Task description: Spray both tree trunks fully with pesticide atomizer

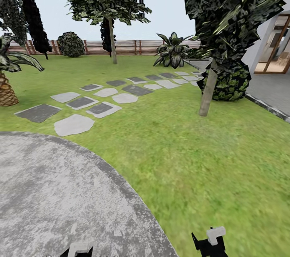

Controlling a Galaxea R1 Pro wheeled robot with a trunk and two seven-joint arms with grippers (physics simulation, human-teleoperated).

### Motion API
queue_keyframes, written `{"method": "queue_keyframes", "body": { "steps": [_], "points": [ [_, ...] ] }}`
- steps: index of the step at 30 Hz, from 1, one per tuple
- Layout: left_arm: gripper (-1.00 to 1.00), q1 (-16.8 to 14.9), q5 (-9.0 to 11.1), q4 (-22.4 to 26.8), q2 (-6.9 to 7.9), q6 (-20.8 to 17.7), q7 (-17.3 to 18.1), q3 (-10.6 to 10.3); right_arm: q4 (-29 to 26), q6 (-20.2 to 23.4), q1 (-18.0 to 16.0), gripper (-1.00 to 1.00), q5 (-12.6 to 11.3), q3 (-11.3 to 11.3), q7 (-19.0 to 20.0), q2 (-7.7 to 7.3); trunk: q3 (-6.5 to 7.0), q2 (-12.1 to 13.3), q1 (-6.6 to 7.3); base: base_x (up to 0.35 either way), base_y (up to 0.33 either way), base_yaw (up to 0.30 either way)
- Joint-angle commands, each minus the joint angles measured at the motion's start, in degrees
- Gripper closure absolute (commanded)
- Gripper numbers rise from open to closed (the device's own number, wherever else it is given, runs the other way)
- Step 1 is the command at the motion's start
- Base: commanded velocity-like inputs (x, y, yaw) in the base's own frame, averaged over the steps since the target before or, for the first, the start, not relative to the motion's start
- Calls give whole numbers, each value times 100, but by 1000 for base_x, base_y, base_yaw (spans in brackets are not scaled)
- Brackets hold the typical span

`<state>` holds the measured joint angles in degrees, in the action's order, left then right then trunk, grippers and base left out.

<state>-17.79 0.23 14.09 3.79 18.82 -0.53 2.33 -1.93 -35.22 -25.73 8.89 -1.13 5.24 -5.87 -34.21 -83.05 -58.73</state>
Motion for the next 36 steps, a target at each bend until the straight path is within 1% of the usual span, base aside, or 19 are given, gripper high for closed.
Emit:
{"method": "queue_keyframes", "body": {
  "steps": [1, 2, 5, 7, 8, 10, 12, 14, 19, 32, 36],
  "points": [
    [-100, -5, 3, -12, -13, 22, 0, 14, 6, -16, -2, -100, 21, -154, 19, -5, -8, -3, 0, 0, 0, 269],
    [-100, -5, 3, -18, -21, 22, 0, 14, 10, -16, -2, -100, 23, -248, 20, -7, -10, -3, 0, 0, 0, 270],
    [-100, -5, 12, -34, -9, 25, -6, 21, 9, -19, -2, -100, 25, -399, 13, -10, -19, -3, 0, 0, 0, 271],
    [-100, -5, 75, -36, -4, 25, -7, 22, 9, -19, -2, -100, 25, -422, -12, -13, -24, -3, 0, 0, 0, 272],
    [-100, -5, 148, -39, -3, 25, -3, 22, 8, -19, -2, -100, 25, -427, -112, -10, -28, -3, 0, 0, 0, 272],
    [-100, -5, 221, -42, 4, 25, -1, 22, 11, -19, -2, -100, 25, -430, -350, 8, -34, -3, 0, 0, 0, 272],
    [-100, -5, 258, -45, 2, 29, 0, 18, 15, -14, -2, -100, 25, -425, -663, 31, -40, -3, 0, 0, 0, 273],
    [-100, -5, 269, -46, -5, 29, 0, 15, 18, -12, -2, -100, 26, -424, -773, 41, -46, -3, 0, 0, 0, 273],
    [-100, -5, 264, -49, -17, 22, 7, 8, 24, -11, -2, -100, 26, -423, -836, 49, -62, -3, 0, 0, 0, 273],
    [-100, -5, 229, -48, -68, 25, 77, -12, 26, -11, -2, -100, 27, -423, -840, 51, -104, -3, 0, 0, 0, 273],
    [-100, -5, 264, -45, -64, 25, 79, -6, 26, -11, -2, -100, 26, -423, -840, 51, -117, -3, 0, 0, 0, 273]
  ]
}}
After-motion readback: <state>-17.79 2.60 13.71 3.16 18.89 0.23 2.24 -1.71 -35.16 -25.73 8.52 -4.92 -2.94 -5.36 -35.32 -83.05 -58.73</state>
